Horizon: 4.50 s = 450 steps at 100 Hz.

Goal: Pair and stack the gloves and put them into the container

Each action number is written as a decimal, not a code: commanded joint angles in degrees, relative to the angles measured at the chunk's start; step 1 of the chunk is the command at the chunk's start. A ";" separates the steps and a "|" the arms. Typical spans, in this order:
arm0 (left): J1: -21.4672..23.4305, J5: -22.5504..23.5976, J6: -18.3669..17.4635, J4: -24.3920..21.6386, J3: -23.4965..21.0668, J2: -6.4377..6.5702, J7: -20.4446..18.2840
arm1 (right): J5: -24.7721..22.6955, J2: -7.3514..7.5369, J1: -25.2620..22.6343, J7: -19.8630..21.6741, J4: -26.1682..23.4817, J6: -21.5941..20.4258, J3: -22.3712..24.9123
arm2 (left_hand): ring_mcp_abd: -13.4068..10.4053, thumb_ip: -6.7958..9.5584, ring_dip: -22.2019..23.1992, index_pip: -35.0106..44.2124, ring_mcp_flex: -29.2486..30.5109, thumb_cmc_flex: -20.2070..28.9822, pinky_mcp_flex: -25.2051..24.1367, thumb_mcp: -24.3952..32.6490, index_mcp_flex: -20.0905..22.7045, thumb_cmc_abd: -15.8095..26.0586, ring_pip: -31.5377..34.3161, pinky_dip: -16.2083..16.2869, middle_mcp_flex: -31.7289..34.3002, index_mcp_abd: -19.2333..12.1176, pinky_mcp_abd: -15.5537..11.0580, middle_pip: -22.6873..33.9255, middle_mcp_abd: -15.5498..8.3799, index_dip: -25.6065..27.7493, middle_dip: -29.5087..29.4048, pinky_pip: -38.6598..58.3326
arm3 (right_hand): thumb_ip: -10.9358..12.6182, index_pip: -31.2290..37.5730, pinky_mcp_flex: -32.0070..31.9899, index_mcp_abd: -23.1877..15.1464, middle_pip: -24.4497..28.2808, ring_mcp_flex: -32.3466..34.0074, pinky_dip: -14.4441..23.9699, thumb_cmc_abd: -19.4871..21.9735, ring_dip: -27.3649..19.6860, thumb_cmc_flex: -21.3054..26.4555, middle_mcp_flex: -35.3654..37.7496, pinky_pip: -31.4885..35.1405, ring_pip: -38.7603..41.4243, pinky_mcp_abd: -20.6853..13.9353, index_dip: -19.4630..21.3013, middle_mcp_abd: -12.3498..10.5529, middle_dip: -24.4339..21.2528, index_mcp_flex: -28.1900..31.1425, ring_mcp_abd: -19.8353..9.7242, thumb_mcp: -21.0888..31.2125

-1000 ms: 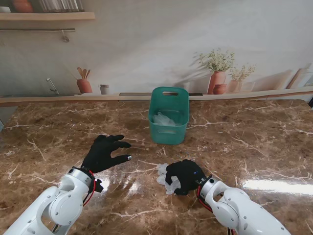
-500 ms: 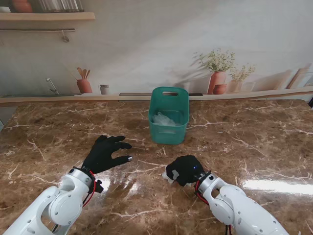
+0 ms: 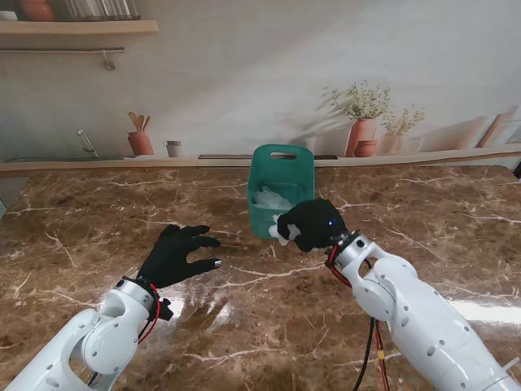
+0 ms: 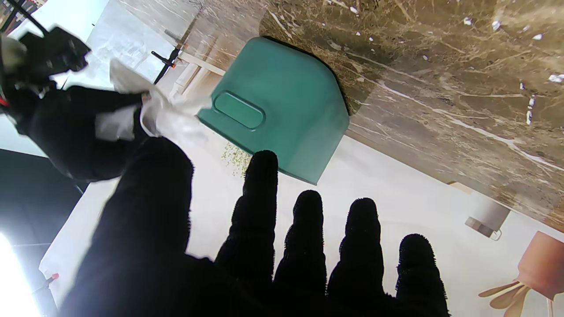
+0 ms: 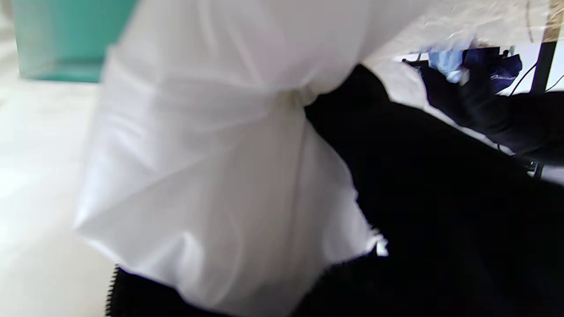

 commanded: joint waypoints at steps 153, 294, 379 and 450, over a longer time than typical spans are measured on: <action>1.93 0.75 1.94 -1.17 -2.70 0.47 -2.39 | 26.25 -10.57 46.81 18.69 42.51 -4.58 -39.16 | -3.60 1.87 -0.72 -0.29 -0.86 2.50 -0.36 -3.66 0.93 2.41 -2.07 -2.36 1.12 -1.71 -1.44 -1.27 -2.16 0.33 -0.49 -2.98 | 1.28 2.06 -3.10 -1.04 -0.29 0.70 -1.66 0.19 3.04 -1.46 -0.98 0.00 -1.58 -0.80 -8.45 -2.22 2.05 -4.80 -0.39 3.39; 1.32 0.88 0.24 0.05 -2.63 0.28 -0.89 | 16.29 0.49 34.94 39.45 14.65 1.92 -17.96 | -3.61 1.97 -0.72 -0.54 -1.84 2.56 -0.23 -4.12 -0.13 2.27 -2.19 1.87 0.46 -1.30 -0.09 -1.16 -1.84 0.36 -0.43 1.06 | 14.84 -37.08 -29.94 11.76 -15.52 -29.07 -0.16 28.78 -11.99 -33.18 -31.94 -28.02 -31.25 -0.33 -21.02 -0.59 -21.40 -29.67 0.29 -26.61; -1.21 -4.13 -3.89 1.61 1.16 -1.45 5.34 | 15.88 -1.50 -14.42 14.36 -10.72 1.58 14.71 | -7.49 2.51 -4.75 -10.56 -3.66 -4.94 4.54 -8.52 -8.51 7.34 -1.42 -25.39 -4.16 4.54 -14.04 -0.15 -2.74 -7.52 0.20 14.61 | 16.59 -41.23 -34.43 18.29 -19.19 -36.01 -13.98 33.89 -20.27 -43.17 -37.88 -39.03 -35.14 -5.96 -23.27 3.75 -27.15 -34.00 -0.53 -23.11; -1.28 -5.72 -6.71 2.77 2.30 -1.66 5.83 | 18.01 -2.46 -20.86 9.08 -8.65 0.22 16.41 | -7.98 2.97 -6.56 -10.99 -4.93 -7.68 4.05 -8.09 -9.01 7.81 -1.04 -26.19 -5.23 4.48 -14.00 -0.73 -3.08 -7.87 -0.25 18.60 | 17.49 -43.39 -35.36 19.35 -19.45 -37.43 -15.47 43.74 -20.59 -46.41 -40.51 -37.74 -35.02 -4.97 -24.48 5.14 -29.60 -36.11 0.11 -26.80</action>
